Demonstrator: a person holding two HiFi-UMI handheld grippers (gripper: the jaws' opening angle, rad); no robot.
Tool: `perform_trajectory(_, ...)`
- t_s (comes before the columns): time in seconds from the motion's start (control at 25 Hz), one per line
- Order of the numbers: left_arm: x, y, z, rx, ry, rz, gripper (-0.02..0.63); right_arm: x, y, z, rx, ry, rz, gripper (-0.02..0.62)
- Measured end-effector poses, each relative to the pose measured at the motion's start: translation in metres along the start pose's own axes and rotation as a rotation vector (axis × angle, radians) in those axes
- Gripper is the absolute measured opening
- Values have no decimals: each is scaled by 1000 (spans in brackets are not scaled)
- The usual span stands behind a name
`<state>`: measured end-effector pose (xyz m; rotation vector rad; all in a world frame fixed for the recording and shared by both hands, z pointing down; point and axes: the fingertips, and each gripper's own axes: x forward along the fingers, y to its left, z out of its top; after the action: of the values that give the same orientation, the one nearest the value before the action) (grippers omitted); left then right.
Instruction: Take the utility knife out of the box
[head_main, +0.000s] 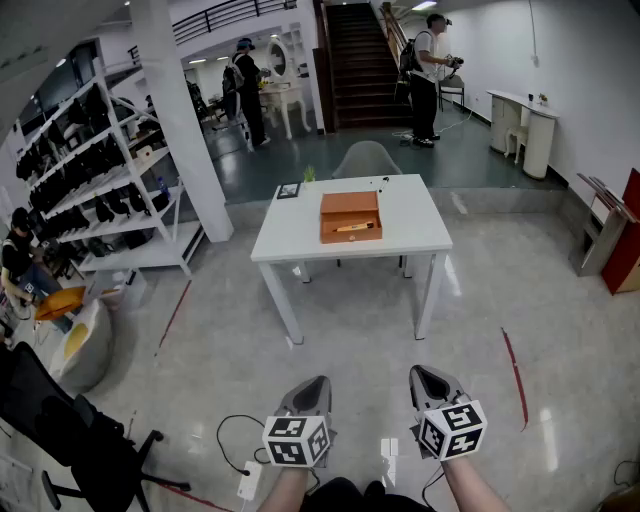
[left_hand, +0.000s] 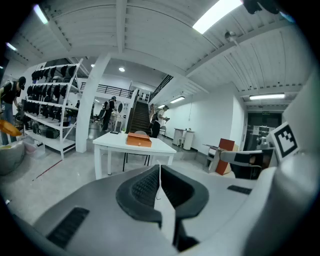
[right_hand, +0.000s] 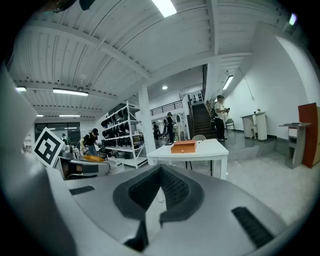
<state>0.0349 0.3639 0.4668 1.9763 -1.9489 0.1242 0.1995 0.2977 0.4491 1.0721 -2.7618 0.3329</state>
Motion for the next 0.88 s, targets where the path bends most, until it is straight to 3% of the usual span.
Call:
perform_trajectory(0.48,16,1,3,-19,-10,11,20,4,-11,-4,35,-5,20,0)
perform_trajectory(0.88,70,33,9,-40,12,-10,25,62,-32,-8,78,29,17,3)
